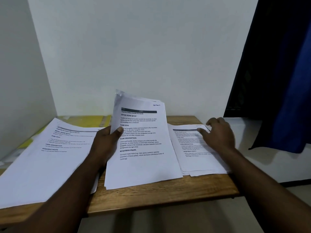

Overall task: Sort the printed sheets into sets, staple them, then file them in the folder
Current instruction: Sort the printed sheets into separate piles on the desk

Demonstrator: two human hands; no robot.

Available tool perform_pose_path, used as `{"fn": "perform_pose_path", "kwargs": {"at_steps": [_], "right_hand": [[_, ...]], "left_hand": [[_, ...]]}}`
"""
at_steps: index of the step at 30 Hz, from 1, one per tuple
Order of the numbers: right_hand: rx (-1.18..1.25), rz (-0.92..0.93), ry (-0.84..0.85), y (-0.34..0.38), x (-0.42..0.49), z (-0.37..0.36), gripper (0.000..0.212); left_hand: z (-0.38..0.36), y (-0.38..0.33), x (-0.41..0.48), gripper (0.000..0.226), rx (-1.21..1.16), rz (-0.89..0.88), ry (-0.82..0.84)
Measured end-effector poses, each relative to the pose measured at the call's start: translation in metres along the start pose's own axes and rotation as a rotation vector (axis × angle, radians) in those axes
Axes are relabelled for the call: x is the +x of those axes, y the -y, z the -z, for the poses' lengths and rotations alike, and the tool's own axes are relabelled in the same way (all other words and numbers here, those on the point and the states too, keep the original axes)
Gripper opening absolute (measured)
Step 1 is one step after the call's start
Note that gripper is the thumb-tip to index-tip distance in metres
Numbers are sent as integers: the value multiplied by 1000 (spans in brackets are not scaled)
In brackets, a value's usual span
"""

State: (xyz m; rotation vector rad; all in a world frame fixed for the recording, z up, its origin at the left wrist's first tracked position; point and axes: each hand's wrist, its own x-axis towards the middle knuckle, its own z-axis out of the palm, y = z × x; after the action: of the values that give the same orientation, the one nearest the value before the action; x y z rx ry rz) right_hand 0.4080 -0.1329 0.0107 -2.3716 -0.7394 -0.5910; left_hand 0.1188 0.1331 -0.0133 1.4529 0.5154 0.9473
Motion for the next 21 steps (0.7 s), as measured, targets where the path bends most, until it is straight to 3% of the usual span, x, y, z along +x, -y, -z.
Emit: {"fn": "perform_pose_path", "kwargs": {"at_steps": [3,5,12,14,18,21], "right_hand": [[562,-79,259,56,-11,1,30],[740,-53,399,89,-20,-4,36],[916,-131,373,109,-44,-45,34],[920,-168,340,105,-42,-45,35],[793,-177,242,98,-36,-46,15],[774,-221,210,96,-32,-49,23]], "left_hand": [[-3,-4,-3,16,0,-9,16],[-3,-6,-7,16,-33,-14,27],[-2,-8,-13,29,-89,15,49],[-2,-6,-10,30,-85,37,39],[-1,-2,-4,38,-50,26,36],[0,-1,-3,36,-35,19,25]]}}
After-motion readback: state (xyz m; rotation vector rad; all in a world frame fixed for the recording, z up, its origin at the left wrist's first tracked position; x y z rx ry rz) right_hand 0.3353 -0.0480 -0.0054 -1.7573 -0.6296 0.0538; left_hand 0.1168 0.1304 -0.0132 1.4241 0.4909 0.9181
